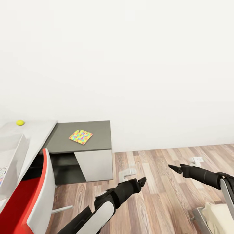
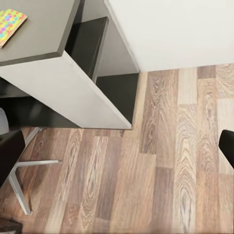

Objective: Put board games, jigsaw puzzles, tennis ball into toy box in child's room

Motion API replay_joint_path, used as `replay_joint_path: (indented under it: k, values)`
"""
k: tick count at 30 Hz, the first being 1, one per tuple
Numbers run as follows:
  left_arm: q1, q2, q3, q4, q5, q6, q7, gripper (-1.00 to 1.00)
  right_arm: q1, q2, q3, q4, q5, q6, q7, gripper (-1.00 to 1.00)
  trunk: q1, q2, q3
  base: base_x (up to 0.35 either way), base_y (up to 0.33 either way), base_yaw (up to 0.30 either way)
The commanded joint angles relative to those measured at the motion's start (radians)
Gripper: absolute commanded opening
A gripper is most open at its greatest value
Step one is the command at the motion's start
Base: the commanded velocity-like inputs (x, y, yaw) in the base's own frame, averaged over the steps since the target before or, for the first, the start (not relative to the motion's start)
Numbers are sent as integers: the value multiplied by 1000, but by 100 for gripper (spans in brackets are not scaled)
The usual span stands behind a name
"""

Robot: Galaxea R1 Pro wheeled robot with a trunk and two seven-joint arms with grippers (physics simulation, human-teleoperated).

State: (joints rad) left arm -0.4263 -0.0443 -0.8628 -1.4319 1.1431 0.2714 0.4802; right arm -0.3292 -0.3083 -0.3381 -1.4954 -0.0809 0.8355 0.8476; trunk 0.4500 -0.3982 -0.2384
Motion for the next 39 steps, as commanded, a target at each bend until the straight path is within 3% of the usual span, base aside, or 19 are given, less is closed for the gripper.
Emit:
replay_joint_path:
  k: [1, 8, 25, 39]
  values:
    - [-1, 0, -1, -1, 1, 1, 7, 100, -1, 0, 1, -1, -8, 8, -2, 100, 0, -2, 0, -309, 0, 0]
    - [5, 1, 0, 1, -16, 0, 8, 100, -1, -1, 3, -4, -8, 10, 0, 100, 0, -2, 11, -320, 0, -24]
    - [10, 1, 2, 2, -23, 0, 9, 100, -1, -2, 7, -7, -8, 19, 1, 100, 0, -2, 38, -321, 0, -51]
    - [11, -4, -5, 2, -25, 0, 9, 100, -1, -5, 8, -8, -8, 22, 2, 100, 0, -2, 58, -101, 0, -147]
